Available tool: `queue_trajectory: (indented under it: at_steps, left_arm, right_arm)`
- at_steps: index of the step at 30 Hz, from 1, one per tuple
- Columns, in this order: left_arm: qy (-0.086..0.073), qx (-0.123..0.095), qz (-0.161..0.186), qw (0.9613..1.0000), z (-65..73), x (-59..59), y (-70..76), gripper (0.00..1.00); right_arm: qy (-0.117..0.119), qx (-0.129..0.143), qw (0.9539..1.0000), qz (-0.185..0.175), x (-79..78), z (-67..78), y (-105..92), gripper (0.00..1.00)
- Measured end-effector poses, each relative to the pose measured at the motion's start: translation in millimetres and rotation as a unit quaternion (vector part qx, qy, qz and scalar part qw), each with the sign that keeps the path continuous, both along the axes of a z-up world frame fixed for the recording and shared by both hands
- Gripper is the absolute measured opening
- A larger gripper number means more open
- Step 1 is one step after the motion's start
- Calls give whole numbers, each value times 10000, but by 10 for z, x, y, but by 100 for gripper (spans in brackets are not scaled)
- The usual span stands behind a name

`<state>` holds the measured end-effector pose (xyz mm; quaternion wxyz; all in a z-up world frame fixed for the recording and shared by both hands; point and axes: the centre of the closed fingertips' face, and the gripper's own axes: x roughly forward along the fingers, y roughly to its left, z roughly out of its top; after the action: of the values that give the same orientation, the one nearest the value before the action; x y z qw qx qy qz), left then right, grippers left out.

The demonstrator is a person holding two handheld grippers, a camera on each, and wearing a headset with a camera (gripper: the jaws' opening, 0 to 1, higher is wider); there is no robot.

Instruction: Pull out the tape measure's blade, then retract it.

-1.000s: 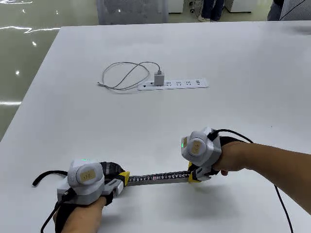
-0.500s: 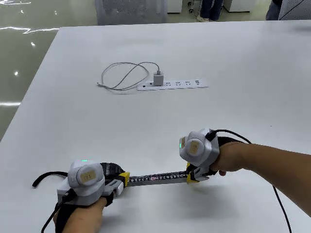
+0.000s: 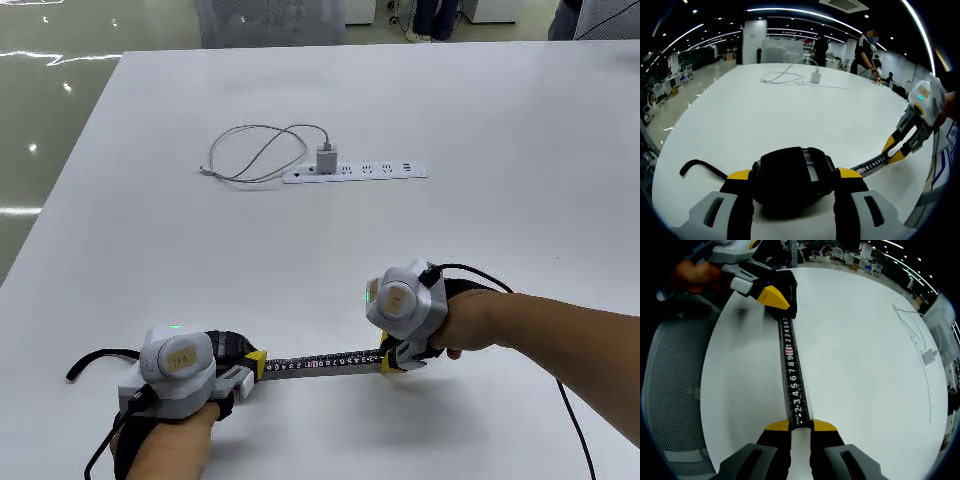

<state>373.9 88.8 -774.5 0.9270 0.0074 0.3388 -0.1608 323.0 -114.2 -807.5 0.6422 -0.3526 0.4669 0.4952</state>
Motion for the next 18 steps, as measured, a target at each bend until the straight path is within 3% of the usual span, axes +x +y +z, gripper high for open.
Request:
queue_trajectory:
  at_steps: [18]
  left_arm:
    - [44,-20,-11,10000,-14,1,1,61]
  right_arm:
    - [13,-3,10000,-21,13,-1,81,10]
